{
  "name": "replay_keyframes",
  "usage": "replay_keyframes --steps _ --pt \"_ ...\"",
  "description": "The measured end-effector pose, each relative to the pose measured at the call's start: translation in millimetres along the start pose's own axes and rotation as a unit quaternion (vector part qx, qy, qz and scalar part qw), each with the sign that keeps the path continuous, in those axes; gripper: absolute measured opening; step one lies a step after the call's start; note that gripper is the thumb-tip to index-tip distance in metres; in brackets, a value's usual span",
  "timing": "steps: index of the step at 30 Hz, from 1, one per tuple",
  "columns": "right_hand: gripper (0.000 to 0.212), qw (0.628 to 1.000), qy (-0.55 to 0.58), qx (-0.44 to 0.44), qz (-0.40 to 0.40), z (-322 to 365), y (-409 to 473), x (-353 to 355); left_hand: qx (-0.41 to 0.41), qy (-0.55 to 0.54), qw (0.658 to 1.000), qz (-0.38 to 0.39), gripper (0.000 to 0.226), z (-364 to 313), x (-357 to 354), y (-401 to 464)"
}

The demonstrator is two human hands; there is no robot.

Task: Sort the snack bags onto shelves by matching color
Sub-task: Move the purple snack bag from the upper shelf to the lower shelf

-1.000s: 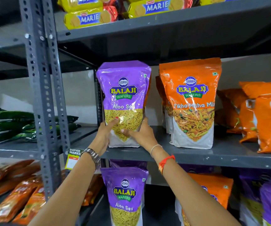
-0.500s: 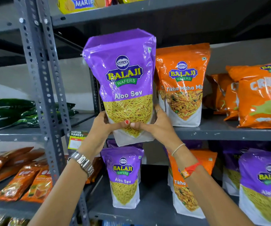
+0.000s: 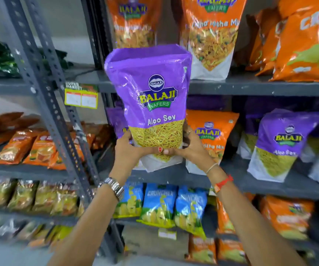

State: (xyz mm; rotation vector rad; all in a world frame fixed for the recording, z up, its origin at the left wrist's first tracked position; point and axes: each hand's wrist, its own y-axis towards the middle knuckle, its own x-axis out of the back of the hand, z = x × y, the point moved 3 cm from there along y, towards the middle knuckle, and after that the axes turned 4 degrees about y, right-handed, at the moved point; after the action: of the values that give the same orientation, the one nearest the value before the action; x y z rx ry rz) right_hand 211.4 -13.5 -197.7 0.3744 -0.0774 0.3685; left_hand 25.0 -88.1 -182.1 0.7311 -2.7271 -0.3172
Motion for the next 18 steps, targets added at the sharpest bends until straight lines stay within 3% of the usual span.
replay_keyframes --steps 8,11,18 --pt "0.091 0.997 0.011 -0.070 0.036 -86.6 -30.3 -9.4 0.013 0.057 0.997 -0.045 0.082 63.1 -35.9 -43.5" --pt "0.108 0.994 0.031 -0.098 0.037 -108.2 -32.9 -11.8 0.038 0.066 0.996 -0.038 0.080 82.5 -50.8 -41.7" --pt "0.088 0.995 0.003 -0.096 -0.002 -146.8 -15.4 -10.5 0.073 0.060 0.994 -0.054 0.090 109.2 -86.3 -23.1"
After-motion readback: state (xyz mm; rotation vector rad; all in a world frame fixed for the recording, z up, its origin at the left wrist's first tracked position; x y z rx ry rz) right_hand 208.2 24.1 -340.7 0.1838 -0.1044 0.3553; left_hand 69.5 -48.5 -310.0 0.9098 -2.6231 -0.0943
